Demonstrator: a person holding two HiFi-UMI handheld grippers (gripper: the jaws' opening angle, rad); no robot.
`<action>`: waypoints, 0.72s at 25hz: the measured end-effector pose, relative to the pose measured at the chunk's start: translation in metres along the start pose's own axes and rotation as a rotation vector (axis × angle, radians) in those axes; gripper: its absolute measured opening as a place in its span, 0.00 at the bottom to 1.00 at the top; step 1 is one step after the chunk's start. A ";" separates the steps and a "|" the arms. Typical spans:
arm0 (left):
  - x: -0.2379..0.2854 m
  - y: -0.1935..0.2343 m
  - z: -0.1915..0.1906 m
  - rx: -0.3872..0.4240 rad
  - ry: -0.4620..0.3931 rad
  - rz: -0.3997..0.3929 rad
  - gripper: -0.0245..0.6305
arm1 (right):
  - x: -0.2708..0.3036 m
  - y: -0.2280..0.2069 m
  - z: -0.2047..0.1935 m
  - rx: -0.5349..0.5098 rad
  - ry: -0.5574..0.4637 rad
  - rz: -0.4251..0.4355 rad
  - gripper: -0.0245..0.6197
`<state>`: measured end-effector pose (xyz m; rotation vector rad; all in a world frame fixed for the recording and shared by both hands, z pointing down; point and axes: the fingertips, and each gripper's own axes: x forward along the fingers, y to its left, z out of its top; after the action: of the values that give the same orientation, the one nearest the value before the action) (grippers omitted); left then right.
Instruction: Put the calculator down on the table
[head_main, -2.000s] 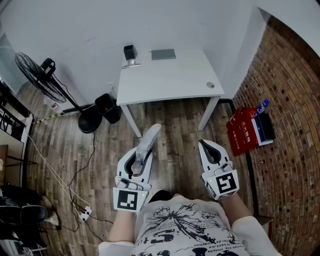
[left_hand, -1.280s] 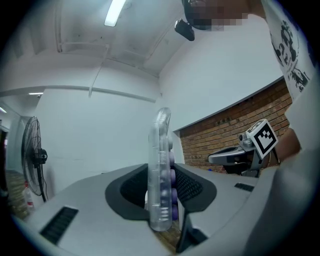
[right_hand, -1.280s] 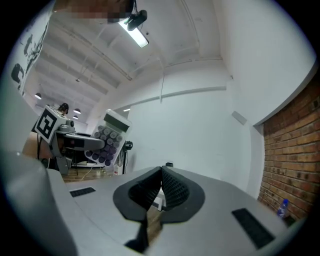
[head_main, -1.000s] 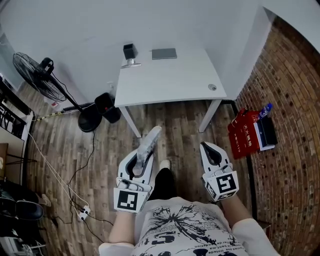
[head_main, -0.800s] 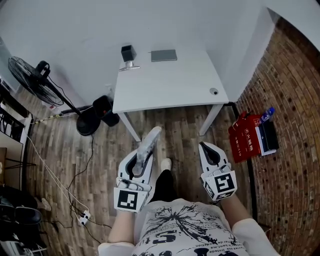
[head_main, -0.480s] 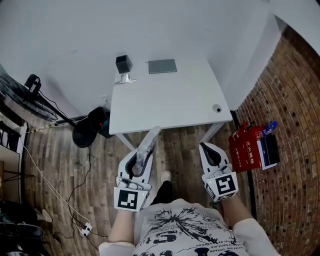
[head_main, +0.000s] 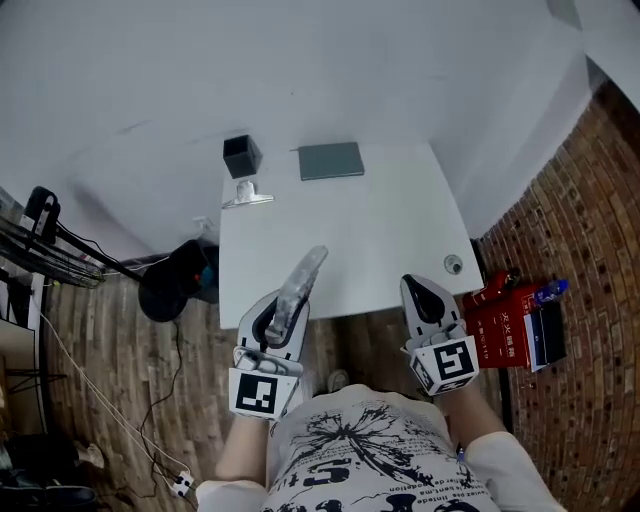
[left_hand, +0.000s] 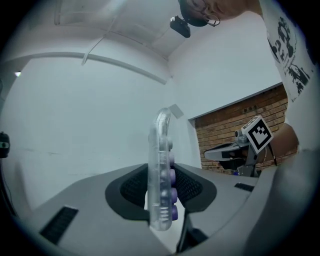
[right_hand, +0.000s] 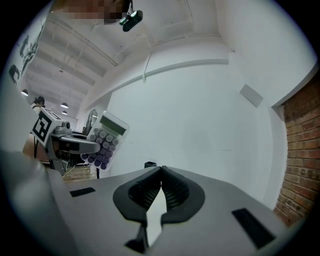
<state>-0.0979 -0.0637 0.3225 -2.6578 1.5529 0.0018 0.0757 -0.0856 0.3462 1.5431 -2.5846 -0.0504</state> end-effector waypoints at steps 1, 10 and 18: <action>0.009 0.007 -0.003 0.000 0.003 -0.001 0.26 | 0.011 -0.003 0.000 0.000 0.005 0.002 0.06; 0.080 0.048 -0.050 -0.025 0.084 0.000 0.26 | 0.091 -0.031 -0.016 0.012 0.022 0.047 0.06; 0.157 0.076 -0.096 -0.048 0.224 0.020 0.26 | 0.169 -0.063 -0.034 0.026 0.046 0.143 0.06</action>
<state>-0.0899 -0.2425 0.4085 -2.7613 1.6598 -0.2704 0.0563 -0.2631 0.3902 1.3468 -2.6605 0.0320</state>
